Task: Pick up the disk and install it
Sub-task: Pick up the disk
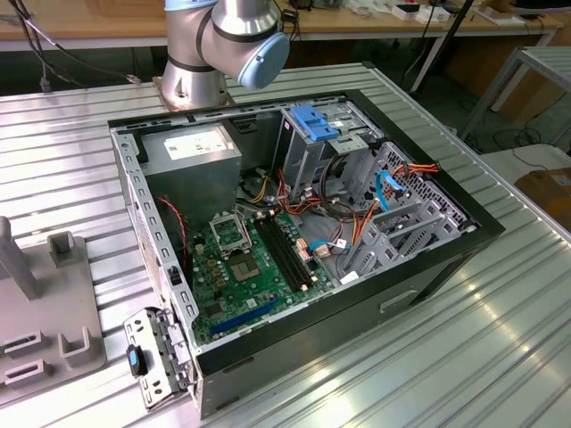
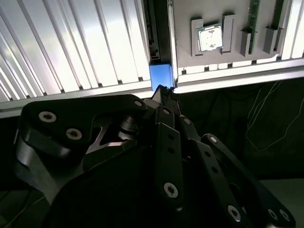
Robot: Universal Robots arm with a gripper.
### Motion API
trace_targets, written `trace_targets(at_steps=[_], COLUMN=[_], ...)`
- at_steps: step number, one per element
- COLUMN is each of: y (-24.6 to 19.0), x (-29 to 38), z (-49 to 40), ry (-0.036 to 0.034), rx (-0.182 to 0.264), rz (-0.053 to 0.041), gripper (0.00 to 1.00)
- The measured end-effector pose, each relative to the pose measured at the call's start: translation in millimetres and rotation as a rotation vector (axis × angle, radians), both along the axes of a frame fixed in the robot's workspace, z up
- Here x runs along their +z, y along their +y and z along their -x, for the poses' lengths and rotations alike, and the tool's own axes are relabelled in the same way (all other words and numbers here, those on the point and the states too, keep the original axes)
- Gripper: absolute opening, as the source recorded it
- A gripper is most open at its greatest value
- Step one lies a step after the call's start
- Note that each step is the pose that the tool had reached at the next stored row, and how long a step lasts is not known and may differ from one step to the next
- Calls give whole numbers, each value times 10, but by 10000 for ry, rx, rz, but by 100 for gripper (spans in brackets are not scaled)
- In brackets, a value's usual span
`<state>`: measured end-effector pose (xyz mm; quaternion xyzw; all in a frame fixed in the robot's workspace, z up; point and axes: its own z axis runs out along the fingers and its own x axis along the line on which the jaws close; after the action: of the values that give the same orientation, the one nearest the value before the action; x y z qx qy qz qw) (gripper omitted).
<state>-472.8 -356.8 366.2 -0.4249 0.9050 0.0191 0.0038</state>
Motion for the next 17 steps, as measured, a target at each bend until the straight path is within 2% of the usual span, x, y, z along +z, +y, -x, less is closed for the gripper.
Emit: trace_targets(at_steps=[2,7,9,11,15,17], y=[0,0,0,0,0,0], x=[0,-1,-1,-1,-3,-2], z=[0,0,0,0,0,0], ry=[0,0,1,0,-1,2], rx=[314,1969,2776,3126,4616,4670], rz=[0,0,0,0,0,1], gripper=[11,11,11,11,11,11])
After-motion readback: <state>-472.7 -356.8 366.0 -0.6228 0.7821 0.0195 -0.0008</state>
